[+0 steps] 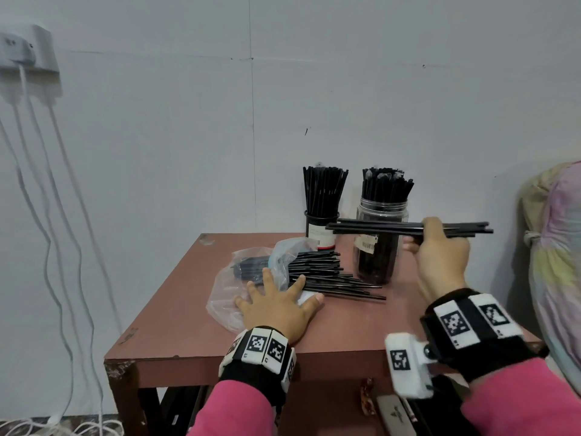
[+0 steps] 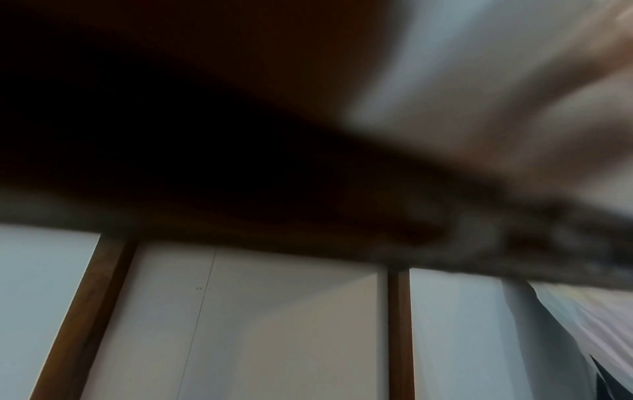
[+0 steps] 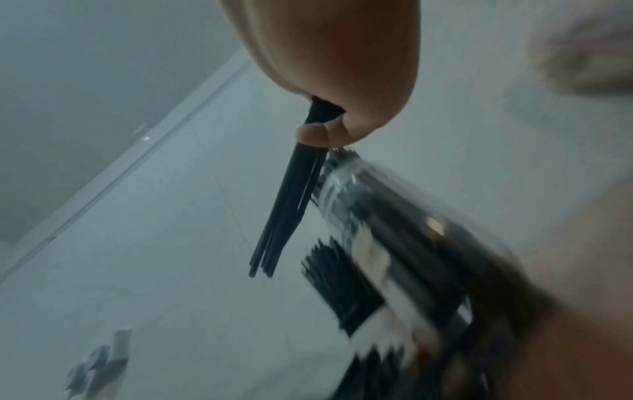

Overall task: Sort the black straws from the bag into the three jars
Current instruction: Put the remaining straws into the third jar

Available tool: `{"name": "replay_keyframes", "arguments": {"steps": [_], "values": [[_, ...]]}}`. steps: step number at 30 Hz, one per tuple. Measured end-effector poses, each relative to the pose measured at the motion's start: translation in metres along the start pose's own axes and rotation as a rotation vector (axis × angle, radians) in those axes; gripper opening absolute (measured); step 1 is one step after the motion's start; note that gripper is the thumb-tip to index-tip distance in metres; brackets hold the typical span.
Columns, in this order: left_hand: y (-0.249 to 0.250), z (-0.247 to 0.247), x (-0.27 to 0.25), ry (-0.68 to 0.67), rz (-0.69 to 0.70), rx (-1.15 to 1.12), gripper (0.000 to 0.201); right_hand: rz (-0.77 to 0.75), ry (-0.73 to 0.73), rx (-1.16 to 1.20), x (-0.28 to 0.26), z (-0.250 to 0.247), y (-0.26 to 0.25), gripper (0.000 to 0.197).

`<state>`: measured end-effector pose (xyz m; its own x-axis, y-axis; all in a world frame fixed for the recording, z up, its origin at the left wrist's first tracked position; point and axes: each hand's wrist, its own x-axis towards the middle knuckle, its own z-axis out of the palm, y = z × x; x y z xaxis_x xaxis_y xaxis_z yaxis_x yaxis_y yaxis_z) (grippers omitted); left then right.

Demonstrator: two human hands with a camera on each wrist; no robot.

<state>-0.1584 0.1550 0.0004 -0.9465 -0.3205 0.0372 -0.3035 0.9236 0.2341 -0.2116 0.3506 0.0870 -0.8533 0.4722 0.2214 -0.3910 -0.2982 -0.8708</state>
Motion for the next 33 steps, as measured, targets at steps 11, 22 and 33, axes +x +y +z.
{"name": "replay_keyframes", "arguments": {"steps": [11,22,33], "values": [[0.0,0.003,0.002,0.022,0.003,0.014,0.07,-0.375,-0.238,-0.618,0.101,0.048,-0.141,0.023],[0.0,0.003,0.001,0.032,0.002,0.02,0.069,-0.432,-0.375,-1.091,0.092,0.069,-0.109,0.025],[-0.001,0.004,0.002,0.03,-0.003,0.009,0.069,-0.571,-0.346,-1.166,0.071,0.063,-0.05,0.072]]}}
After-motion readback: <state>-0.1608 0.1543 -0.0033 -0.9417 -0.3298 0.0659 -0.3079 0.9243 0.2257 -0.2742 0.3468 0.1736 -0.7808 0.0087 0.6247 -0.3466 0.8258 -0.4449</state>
